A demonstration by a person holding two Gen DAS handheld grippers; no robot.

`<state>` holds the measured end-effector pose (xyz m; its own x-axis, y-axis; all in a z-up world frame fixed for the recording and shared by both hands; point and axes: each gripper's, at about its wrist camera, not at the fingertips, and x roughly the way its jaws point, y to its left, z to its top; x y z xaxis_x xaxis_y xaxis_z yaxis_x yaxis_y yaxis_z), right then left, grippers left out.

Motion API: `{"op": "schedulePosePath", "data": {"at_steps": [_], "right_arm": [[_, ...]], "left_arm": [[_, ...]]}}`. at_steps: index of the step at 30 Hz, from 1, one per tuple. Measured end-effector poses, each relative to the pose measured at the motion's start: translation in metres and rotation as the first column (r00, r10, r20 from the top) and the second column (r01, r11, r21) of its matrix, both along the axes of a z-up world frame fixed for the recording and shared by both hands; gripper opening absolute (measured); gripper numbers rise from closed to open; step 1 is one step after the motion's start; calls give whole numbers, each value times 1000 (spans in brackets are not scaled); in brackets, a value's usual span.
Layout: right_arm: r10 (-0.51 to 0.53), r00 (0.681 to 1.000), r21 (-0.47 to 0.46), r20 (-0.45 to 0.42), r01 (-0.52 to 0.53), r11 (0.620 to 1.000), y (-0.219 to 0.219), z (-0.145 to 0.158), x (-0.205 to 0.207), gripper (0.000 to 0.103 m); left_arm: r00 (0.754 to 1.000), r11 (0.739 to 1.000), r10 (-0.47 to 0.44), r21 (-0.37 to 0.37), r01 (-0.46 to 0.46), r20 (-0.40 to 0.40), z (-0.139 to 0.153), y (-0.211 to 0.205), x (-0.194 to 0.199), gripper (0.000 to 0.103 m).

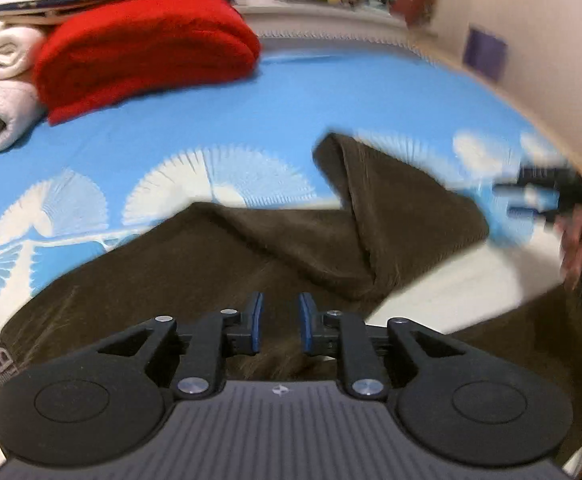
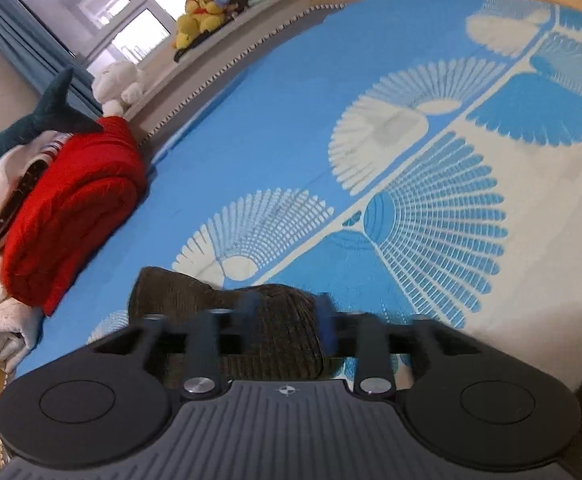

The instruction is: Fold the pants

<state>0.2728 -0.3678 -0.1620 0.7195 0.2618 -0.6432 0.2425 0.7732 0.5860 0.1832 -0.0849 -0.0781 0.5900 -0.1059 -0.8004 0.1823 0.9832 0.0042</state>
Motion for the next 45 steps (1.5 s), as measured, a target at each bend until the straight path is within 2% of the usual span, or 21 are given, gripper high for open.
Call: {"op": "schedulePosePath", "data": {"at_steps": [1, 3, 5, 7, 14, 15, 16, 17, 19, 21, 22, 23, 25, 26, 27, 29, 30, 31, 37, 42, 45], "right_arm": [[-2, 1000, -2, -10, 2, 1000, 1, -4, 3, 52], [5, 1000, 0, -28, -5, 1000, 3, -12, 11, 53], [23, 999, -14, -41, -24, 1000, 6, -20, 20, 53], [37, 998, -31, -52, -39, 999, 10, -26, 27, 57], [130, 989, -77, -77, -136, 988, 33, -35, 45, 60], [138, 988, -104, -70, -145, 984, 37, -31, 46, 50], [152, 987, -131, -59, -159, 979, 41, -25, 47, 25], [179, 983, -168, -43, -184, 968, 47, -16, 48, 16], [255, 967, -277, 24, -238, 931, 65, 14, 45, 13], [381, 918, -297, 112, -335, 894, 83, 52, 36, 13], [472, 867, -266, 163, -422, 867, 92, 70, 29, 13], [565, 800, -236, 203, -520, 821, 100, 83, 22, 13], [749, 614, -212, 250, -720, 661, 123, 96, -1, 14], [799, 553, -175, 237, -785, 595, 131, 91, -8, 15], [836, 513, -103, 195, -837, 537, 139, 78, -10, 19], [868, 485, -71, 106, -867, 493, 151, 58, -12, 31], [863, 501, -82, 74, -859, 506, 153, 51, -11, 40], [840, 539, -65, 55, -838, 542, 152, 45, -7, 49], [615, 782, 197, 99, -622, 758, 109, 26, 29, 63], [423, 904, 363, 65, -416, 834, 82, -4, 53, 66], [298, 954, 435, 7, -272, 859, 66, -29, 59, 66]], "left_arm": [[998, 1000, 18, 17, -17, -64, -11, -5, 6, 21], [994, 999, -1, -50, -4, -106, -20, -16, 17, 27], [994, 997, -56, -53, 52, -92, -24, -27, 23, 51], [991, 995, -103, 5, 104, -89, -31, -44, 24, 62], [982, 988, -129, 64, 139, -139, -68, -62, 34, 62], [982, 987, -127, 86, 140, -141, -72, -59, 32, 62], [981, 984, -119, 113, 137, -151, -77, -56, 33, 54], [982, 982, -94, 144, 118, -165, -85, -57, 38, 29], [982, 991, -10, 129, 35, -189, -82, -41, 45, 11], [973, 989, 135, 82, -121, -188, -62, -16, 49, 9], [965, 980, 196, 74, -186, -172, -50, -6, 48, 8], [961, 972, 232, 64, -225, -151, -40, 1, 45, 8], [954, 963, 268, 75, -260, -136, -32, 11, 40, 9], [947, 960, 279, 86, -268, -157, -36, 14, 39, 9], [941, 957, 287, 89, -275, -182, -42, 17, 39, 9], [930, 954, 298, 98, -283, -213, -50, 22, 39, 10], [929, 954, 299, 101, -283, -217, -51, 25, 40, 10], [929, 954, 300, 96, -285, -218, -50, 26, 40, 12], [933, 959, 281, 90, -267, -226, -52, 33, 46, 12], [935, 963, 270, 90, -256, -230, -57, 27, 51, 12], [935, 963, 267, 86, -254, -234, -57, 27, 50, 12]]}}
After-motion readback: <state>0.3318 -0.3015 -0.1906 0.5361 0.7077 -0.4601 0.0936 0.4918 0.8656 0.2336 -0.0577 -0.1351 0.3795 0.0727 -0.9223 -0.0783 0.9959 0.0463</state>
